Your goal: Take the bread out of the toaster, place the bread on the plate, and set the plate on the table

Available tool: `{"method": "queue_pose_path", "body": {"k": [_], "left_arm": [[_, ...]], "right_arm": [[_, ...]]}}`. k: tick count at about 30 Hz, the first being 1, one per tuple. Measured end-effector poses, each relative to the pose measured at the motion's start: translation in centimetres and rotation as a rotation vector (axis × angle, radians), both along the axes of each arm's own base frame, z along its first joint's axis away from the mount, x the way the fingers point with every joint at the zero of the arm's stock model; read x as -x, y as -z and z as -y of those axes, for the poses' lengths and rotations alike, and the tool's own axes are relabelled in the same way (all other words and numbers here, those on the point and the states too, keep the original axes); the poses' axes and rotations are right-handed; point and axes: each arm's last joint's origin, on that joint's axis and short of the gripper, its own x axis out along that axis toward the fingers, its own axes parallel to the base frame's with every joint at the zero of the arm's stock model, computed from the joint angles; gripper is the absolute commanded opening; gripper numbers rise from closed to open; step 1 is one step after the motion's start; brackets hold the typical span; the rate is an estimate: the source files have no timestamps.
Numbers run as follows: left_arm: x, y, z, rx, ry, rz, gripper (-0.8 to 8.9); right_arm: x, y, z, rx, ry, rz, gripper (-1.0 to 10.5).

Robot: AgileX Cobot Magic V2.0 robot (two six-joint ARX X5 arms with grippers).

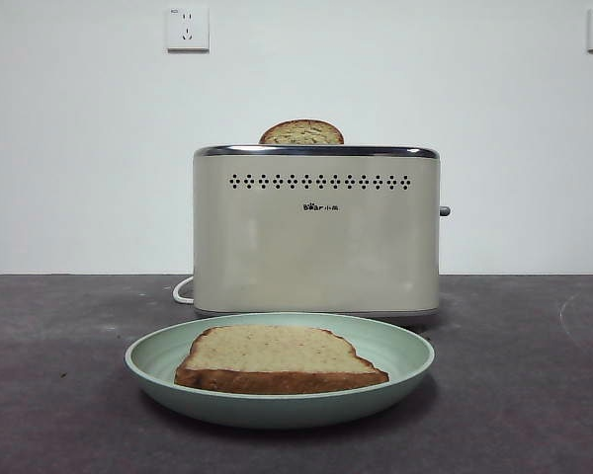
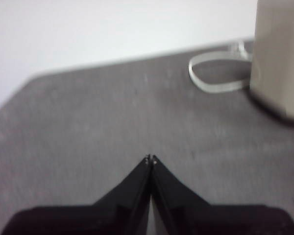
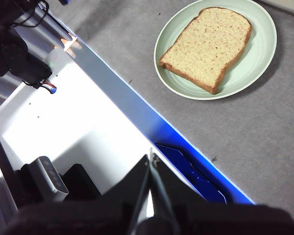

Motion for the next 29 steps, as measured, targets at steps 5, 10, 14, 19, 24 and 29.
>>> {"method": "queue_pose_path", "body": {"k": [5, 10, 14, 19, 24, 29], "left_arm": [[0.01, 0.00, 0.00, 0.023, -0.003, -0.002, -0.04], [0.01, 0.00, 0.00, 0.031, -0.006, -0.002, -0.04], [0.01, 0.01, 0.00, 0.031, -0.006, -0.003, -0.04], [0.01, 0.01, 0.00, 0.031, -0.006, -0.003, -0.04], [0.01, 0.01, 0.00, 0.031, -0.006, -0.003, -0.04], [0.01, 0.01, 0.00, 0.031, -0.006, -0.002, -0.04]], "right_arm": [[0.00, 0.00, 0.00, 0.000, 0.000, 0.000, 0.0], [0.00, 0.00, 0.00, 0.000, 0.000, 0.000, 0.0], [0.00, 0.00, 0.00, 0.000, 0.000, 0.000, 0.0], [0.00, 0.00, 0.00, 0.000, 0.000, 0.000, 0.0], [0.00, 0.00, 0.00, 0.000, 0.000, 0.001, 0.0], [-0.10, -0.10, 0.18, 0.024, 0.021, 0.058, 0.0]]}}
